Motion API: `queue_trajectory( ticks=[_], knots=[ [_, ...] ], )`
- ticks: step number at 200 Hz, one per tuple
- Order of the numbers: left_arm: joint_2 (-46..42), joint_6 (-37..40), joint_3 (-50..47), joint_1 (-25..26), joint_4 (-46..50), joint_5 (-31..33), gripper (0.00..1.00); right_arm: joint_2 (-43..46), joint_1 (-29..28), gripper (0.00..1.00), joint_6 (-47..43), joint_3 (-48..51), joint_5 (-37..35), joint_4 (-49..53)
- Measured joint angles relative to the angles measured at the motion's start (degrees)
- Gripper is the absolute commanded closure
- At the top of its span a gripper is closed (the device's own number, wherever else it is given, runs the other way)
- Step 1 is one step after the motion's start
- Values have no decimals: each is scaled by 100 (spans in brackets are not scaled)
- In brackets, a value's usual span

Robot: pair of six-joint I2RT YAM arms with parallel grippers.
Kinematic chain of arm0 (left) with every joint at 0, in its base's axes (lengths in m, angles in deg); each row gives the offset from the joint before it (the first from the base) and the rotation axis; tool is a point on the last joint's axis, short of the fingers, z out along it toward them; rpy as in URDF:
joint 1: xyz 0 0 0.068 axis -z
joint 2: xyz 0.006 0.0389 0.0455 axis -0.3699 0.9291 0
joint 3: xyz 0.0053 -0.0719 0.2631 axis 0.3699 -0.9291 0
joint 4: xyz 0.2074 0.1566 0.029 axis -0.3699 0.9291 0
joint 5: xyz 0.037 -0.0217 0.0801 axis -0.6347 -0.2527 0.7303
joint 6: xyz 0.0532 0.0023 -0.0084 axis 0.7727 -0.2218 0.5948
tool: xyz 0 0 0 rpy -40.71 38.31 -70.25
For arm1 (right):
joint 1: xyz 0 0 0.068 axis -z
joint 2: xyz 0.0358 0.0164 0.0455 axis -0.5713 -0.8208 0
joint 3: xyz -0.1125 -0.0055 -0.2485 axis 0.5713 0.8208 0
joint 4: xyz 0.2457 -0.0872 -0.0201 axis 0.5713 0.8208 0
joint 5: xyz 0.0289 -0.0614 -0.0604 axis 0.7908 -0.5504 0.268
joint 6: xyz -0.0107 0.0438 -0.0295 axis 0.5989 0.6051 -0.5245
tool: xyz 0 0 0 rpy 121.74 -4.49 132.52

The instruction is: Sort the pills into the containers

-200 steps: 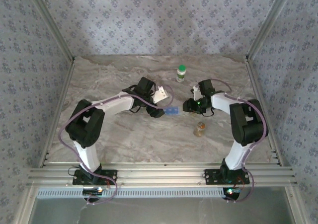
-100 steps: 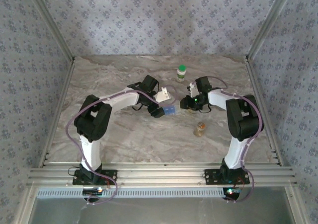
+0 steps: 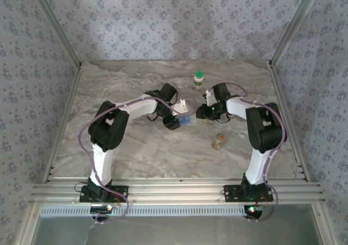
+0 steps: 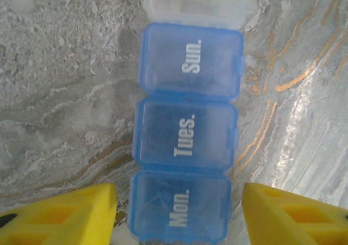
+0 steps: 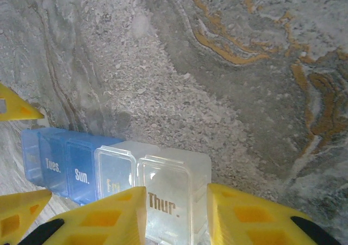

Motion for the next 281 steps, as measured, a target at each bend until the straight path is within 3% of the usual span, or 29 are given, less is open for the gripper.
queue_trajectory(
  ticks=[143, 206, 281],
  knots=[
    [417, 151, 730, -208, 925, -481, 64, -107, -175, 66, -219, -223, -249, 122],
    [903, 94, 1499, -608, 1832, -1344, 62, -227, -435, 67, -358, -555, -872, 264],
    [935, -188, 1593, -922, 2039, -1937, 49, -247, -540, 68, -413, -619, -1099, 262]
  ],
)
